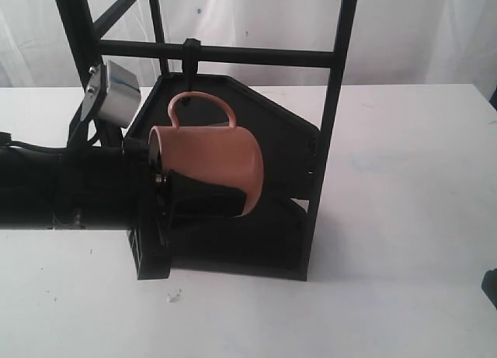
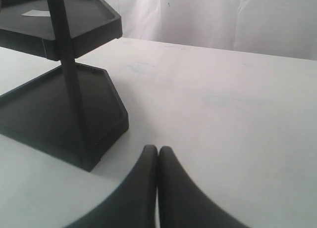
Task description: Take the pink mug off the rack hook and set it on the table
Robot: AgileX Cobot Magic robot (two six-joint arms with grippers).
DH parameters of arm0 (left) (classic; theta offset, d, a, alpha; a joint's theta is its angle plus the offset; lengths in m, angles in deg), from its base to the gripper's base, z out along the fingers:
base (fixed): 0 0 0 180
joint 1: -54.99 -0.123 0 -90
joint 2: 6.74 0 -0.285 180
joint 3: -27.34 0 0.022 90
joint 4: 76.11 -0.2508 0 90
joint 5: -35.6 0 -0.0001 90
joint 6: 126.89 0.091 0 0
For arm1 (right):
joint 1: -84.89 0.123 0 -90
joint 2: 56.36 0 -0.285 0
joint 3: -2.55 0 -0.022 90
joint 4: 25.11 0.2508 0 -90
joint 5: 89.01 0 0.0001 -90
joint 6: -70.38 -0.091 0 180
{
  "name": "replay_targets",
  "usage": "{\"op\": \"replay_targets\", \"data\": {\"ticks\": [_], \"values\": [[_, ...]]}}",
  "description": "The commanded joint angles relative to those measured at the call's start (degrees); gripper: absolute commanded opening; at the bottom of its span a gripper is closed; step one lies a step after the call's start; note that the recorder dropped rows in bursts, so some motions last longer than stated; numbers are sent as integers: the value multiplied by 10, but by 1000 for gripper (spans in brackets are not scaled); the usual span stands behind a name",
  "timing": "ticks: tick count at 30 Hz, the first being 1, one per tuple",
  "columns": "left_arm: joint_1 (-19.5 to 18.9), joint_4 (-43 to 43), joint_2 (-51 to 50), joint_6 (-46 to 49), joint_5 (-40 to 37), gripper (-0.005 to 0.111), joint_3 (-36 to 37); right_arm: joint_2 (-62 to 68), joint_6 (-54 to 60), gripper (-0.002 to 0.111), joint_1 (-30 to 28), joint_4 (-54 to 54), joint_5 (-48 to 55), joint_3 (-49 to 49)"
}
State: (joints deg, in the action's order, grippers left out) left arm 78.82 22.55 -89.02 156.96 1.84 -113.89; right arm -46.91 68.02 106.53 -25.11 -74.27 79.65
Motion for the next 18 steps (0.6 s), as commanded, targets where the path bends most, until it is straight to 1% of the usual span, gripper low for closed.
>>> {"op": "replay_targets", "data": {"ticks": [1, 9, 14, 18], "values": [[3, 13, 9, -4, -4, 0, -3, -2, 0, 0, -5, 0, -5, 1], [3, 13, 32, -2, -7, 0, -3, -2, 0, 0, -5, 0, -5, 1], [3, 9, 39, -16, -40, 0, -3, -2, 0, 0, -5, 0, -5, 1], [3, -56, 39, -53, -42, 0, -3, -2, 0, 0, -5, 0, -5, 1]]}}
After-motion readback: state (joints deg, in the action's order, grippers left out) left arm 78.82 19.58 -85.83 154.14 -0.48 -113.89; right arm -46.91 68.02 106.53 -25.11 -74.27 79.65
